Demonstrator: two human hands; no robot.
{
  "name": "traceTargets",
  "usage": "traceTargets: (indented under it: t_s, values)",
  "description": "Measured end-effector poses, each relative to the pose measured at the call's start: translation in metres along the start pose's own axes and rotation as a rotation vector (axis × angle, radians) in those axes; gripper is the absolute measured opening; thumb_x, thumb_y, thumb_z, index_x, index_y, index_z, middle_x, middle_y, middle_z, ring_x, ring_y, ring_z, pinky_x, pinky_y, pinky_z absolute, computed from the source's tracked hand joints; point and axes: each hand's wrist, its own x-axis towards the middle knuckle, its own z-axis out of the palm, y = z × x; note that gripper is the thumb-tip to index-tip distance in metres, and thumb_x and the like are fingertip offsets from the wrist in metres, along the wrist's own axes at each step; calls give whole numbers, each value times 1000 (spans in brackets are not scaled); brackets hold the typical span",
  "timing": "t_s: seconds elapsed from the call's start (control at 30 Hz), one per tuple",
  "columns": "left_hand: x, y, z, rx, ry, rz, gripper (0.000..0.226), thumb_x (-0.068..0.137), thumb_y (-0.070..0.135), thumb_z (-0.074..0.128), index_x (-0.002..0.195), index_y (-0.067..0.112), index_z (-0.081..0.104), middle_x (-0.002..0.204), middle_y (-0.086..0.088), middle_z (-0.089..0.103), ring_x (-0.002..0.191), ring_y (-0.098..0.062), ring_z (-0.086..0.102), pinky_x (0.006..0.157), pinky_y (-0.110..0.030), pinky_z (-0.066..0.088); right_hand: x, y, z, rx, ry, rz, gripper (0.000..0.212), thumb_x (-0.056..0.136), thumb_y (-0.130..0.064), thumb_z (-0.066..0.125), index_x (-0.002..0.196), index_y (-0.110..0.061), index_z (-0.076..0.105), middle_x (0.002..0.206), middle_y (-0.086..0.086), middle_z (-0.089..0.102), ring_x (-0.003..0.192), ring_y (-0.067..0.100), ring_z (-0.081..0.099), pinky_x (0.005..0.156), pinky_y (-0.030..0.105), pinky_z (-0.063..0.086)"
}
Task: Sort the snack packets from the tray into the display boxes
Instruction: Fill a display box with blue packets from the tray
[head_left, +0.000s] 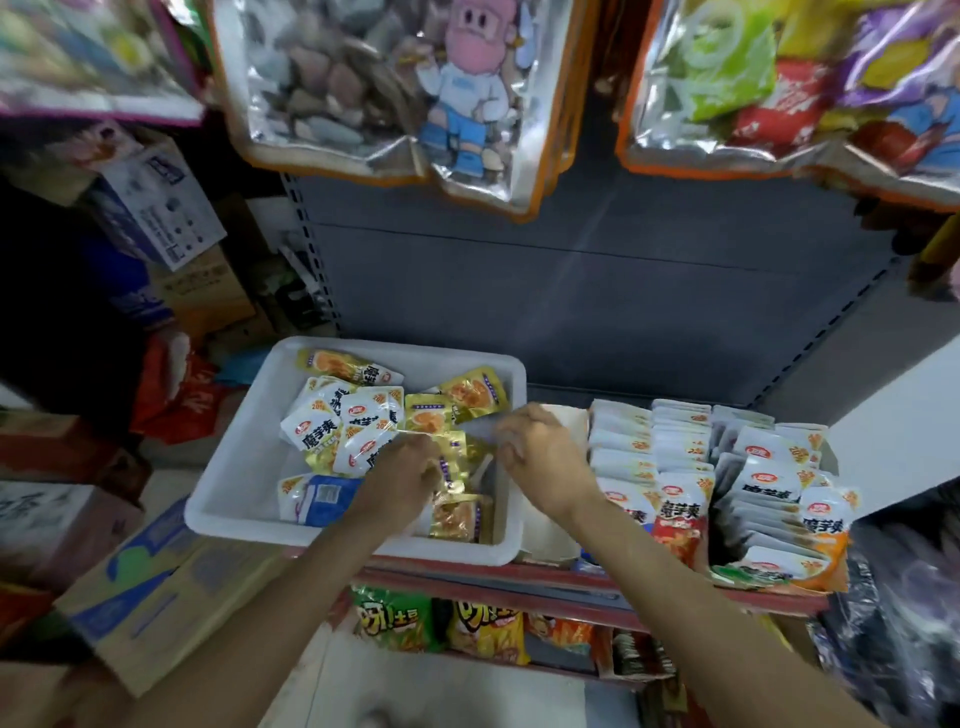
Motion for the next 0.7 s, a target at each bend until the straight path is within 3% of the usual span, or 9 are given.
traceTargets:
  t_s: [0.07,0.13,0.23,0.3,0.43,0.6,0.7]
  values:
    - [-2,-33,-11,76,-33,-134,18,88,2,47,83,-1,64,88,-20,61,82,-35,61,73,-39,49,8,-19,26,-8,-129,13,29,91,-12,49,118,-14,61,124,7,52,111,26,54,91,34,47]
    - [-7,-59,-19,136,-77,-246,24,92,0,40,93,-6,63,93,-22,62,88,-34,60,71,-35,44,16,-35,52,-14,-251,38,23,91,-12,49,111,-9,60,116,12,56,103,31,58,84,36,51]
    - [-16,-81,-25,262,-196,-290,29,99,10,34,111,-1,57,93,-11,61,84,-22,57,69,-30,37,28,-51,85,-17,-418,59,23,94,-16,48,113,-7,58,118,14,58,109,28,56,86,28,45]
    - [-17,-90,-29,266,-246,-273,32,101,15,32,120,2,54,106,-14,61,94,-24,57,76,-31,39,34,-57,103,36,-468,130,20,93,-20,53,109,-11,61,113,10,59,111,24,55,79,22,37]
    - [-16,-101,-29,146,-292,-275,31,98,18,37,114,1,56,98,-15,60,85,-25,54,73,-34,42,46,-59,122,34,-379,321,19,84,-21,67,101,-11,64,104,7,67,91,19,60,70,22,41]
    - [-16,-103,-29,93,-268,-200,37,90,37,56,108,5,59,95,-12,62,90,-28,59,77,-36,45,56,-58,121,58,-315,381,15,88,-22,62,94,-8,67,98,9,65,84,18,56,66,21,38]
    - [-15,-100,-30,82,-269,-121,58,72,54,72,114,16,56,106,-2,58,103,-23,56,85,-37,47,57,-58,112,199,-265,413,15,91,-13,57,83,-2,64,88,18,66,88,31,65,75,36,53]
